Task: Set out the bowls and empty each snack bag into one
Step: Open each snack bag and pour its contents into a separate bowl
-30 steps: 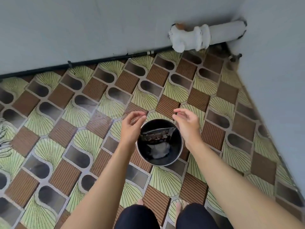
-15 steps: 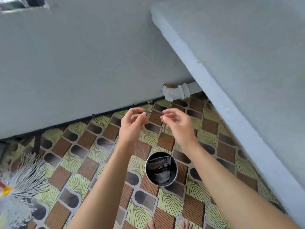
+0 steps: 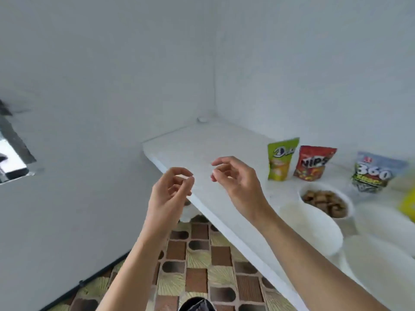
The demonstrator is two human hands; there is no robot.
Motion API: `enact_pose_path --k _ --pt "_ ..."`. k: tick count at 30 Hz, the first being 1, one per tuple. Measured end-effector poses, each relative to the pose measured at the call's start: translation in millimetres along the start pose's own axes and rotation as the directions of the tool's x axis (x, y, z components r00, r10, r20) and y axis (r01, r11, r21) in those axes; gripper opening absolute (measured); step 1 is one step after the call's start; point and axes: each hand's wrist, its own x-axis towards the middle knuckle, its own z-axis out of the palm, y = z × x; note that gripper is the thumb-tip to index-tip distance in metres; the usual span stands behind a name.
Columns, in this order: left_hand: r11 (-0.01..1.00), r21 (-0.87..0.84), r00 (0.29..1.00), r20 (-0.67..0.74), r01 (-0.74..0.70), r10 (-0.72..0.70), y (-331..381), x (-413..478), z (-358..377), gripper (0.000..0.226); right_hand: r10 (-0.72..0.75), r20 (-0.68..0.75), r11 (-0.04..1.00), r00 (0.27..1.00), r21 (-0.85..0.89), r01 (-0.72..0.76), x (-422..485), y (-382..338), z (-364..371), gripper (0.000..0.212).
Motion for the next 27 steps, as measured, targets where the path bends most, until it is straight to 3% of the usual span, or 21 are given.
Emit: enact_pose_path --k 5,13,27 --pt "0.998 -0.004 0.99 0.125 -0.069 0.069 20.3 31.9 65.8 0.006 -0.058 -0.176 0.997 0.983 -0.061 0.048 -0.2 -7.7 -82.0 0.007" --pt "0.999 0.027 0.968 0.248 -0.046 0.038 0.6 66.5 160.2 0.008 0.004 -0.308 0.991 0.952 -0.127 -0.045 1.4 33.0 -185.7 0.006" --pt "0.971 0.224 0.974 0.19 0.08 -0.124 -79.3 156.0 260.4 0.005 0.108 -0.379 0.972 0.919 -0.153 -0.178 92.3 127.6 -254.7 0.007"
